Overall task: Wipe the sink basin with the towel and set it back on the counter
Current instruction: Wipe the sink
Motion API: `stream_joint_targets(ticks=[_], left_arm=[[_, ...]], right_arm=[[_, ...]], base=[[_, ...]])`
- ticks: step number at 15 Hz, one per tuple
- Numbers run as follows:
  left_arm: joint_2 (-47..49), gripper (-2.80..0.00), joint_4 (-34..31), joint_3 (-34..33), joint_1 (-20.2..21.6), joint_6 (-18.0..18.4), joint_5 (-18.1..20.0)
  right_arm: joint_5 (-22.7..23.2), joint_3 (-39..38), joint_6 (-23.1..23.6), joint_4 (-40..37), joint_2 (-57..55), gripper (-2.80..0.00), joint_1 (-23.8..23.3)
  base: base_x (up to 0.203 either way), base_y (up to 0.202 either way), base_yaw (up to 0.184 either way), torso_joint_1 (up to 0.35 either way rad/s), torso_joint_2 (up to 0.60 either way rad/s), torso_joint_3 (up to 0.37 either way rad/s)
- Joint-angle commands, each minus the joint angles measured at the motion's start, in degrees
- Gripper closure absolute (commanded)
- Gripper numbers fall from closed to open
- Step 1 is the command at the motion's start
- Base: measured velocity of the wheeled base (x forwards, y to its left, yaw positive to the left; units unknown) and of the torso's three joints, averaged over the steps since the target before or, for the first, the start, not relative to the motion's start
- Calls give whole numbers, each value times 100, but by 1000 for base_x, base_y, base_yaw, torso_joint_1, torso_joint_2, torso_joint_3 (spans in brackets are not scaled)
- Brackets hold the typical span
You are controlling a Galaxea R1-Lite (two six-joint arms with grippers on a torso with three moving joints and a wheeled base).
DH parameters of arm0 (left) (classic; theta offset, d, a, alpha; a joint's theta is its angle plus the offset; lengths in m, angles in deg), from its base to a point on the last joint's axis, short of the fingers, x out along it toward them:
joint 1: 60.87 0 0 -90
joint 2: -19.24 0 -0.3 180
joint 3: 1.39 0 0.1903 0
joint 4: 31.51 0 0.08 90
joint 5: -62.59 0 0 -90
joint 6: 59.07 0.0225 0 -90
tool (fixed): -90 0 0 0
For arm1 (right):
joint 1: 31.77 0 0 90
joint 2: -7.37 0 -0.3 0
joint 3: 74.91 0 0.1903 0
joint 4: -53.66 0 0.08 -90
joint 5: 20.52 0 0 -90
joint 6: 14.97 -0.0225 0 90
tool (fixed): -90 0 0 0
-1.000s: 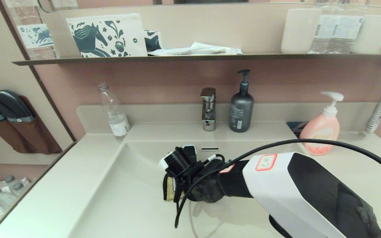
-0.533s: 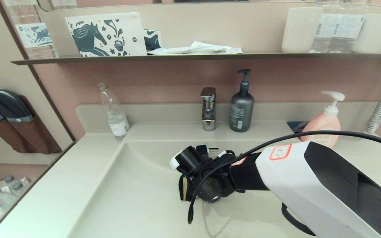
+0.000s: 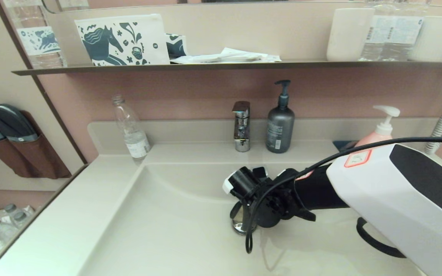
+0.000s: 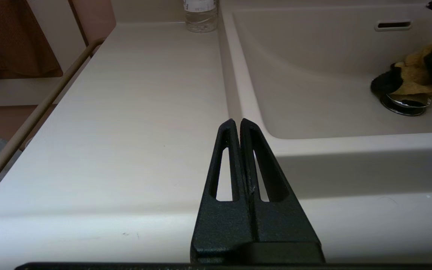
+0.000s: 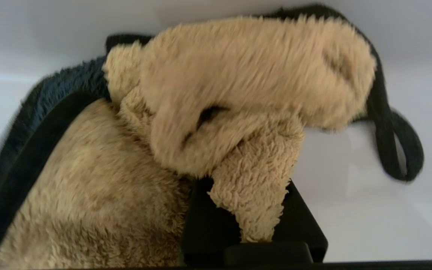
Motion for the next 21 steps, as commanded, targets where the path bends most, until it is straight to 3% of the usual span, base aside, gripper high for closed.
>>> stream_joint_targets(ticks=[1, 6, 13, 18, 21], left_arm=[[1, 0, -2, -1, 1, 2, 0], [1, 0, -2, -1, 1, 2, 0], [1, 0, -2, -1, 1, 2, 0], [1, 0, -2, -1, 1, 2, 0], [1, 0, -2, -1, 1, 2, 0]], right_arm=[[-87, -418, -26, -286, 411, 0, -86], [-34, -1161, -56, -918, 833, 0, -42], [1040, -1294, -836, -1153, 724, 0, 680], [1490, -511, -1156, -1130, 321, 0, 1080], [1539, 149, -1186, -1127, -10, 0, 1216]], base=[[0, 0, 0, 0, 0, 0], [0, 0, 0, 0, 0, 0], [0, 0, 0, 0, 0, 0], [0, 0, 0, 0, 0, 0], [0, 0, 0, 0, 0, 0]])
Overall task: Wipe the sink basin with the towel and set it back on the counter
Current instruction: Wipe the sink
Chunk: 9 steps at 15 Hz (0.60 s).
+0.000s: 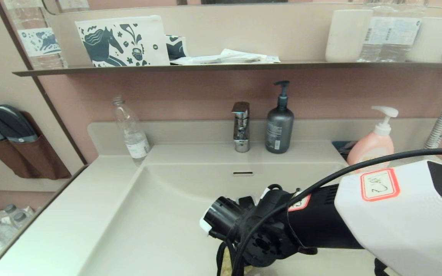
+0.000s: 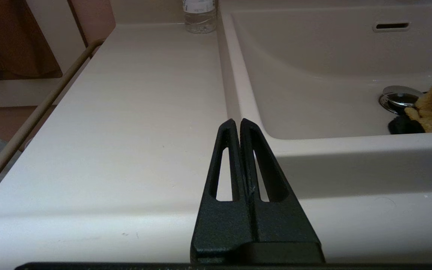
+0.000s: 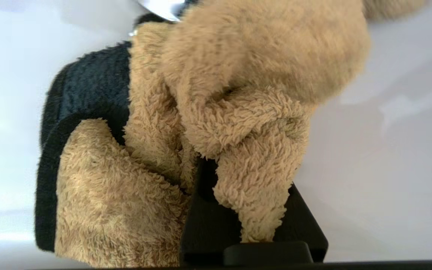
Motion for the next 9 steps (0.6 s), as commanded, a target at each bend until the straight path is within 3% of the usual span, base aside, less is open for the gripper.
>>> stream_joint_targets(ticks=[1, 9], left_arm=[[1, 0, -2, -1, 1, 0, 0], [1, 0, -2, -1, 1, 0, 0]], right_arm=[[-22, 545, -31, 3, -388, 0, 64], [57, 2184, -13, 287, -1338, 0, 236]], base=[[0, 0, 0, 0, 0, 0], [0, 0, 0, 0, 0, 0]])
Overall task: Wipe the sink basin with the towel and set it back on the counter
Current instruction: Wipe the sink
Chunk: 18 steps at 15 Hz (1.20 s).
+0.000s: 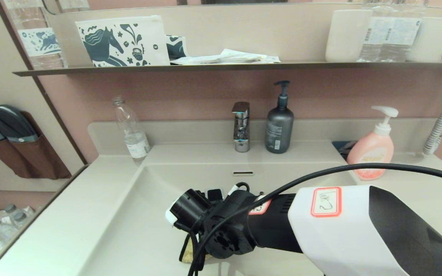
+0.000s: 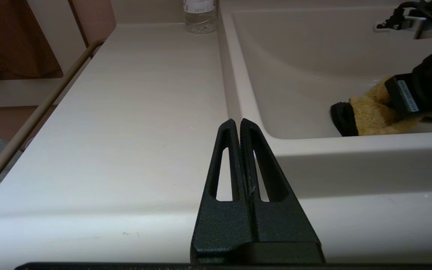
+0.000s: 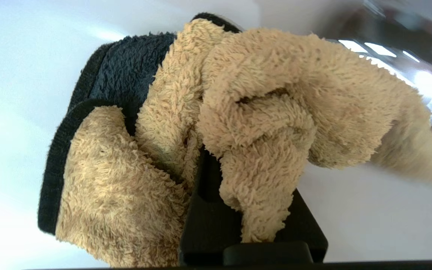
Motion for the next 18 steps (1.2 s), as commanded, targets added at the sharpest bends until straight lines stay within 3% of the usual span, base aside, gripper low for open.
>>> stream_joint_targets(ticks=[1, 4, 9, 11, 18], left_arm=[[1, 0, 0, -1, 1, 0, 2], [1, 0, 0, -1, 1, 0, 2], [1, 0, 0, -1, 1, 0, 2], [1, 0, 0, -1, 1, 0, 2], [1, 0, 0, -1, 1, 0, 2]], right_arm=[[-21, 165, -7, 400, -268, 0, 11], [-73, 165, 0, 841, -281, 0, -148], [-104, 158, 0, 853, -134, 0, -575], [-310, 83, 14, 830, -24, 0, -772], [-647, -706, 321, 833, 314, 0, -1145]], base=[[0, 0, 0, 0, 0, 0], [0, 0, 0, 0, 0, 0], [0, 0, 0, 0, 0, 0], [0, 0, 0, 0, 0, 0], [0, 0, 0, 0, 0, 0]])
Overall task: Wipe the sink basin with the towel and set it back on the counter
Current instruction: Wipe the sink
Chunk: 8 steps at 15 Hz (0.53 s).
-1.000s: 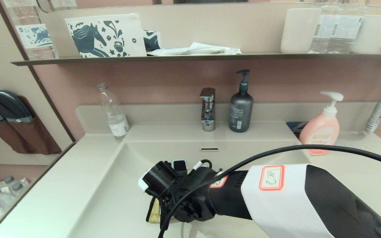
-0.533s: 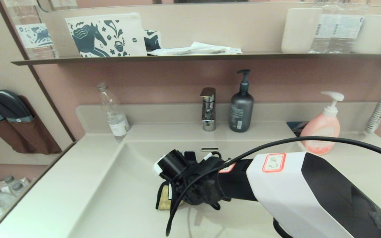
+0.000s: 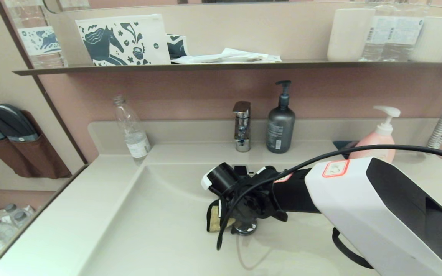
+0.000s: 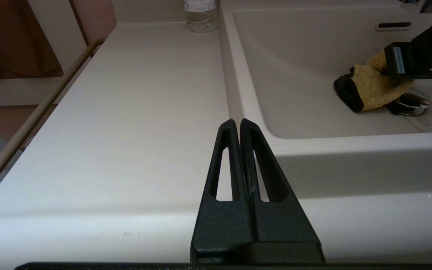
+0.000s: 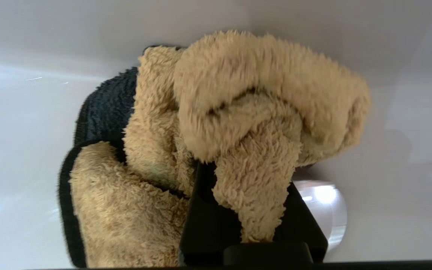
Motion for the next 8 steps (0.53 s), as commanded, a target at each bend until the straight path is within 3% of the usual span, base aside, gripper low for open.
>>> stream_joint_targets(ticks=[1, 8], left_arm=[[1, 0, 0, -1, 1, 0, 0], [1, 0, 0, -1, 1, 0, 0]], right_arm=[[-155, -451, 52, -51, 252, 0, -95], [-640, -2024, 335, -61, 910, 0, -339]], base=[[0, 0, 0, 0, 0, 0], [0, 0, 0, 0, 0, 0]])
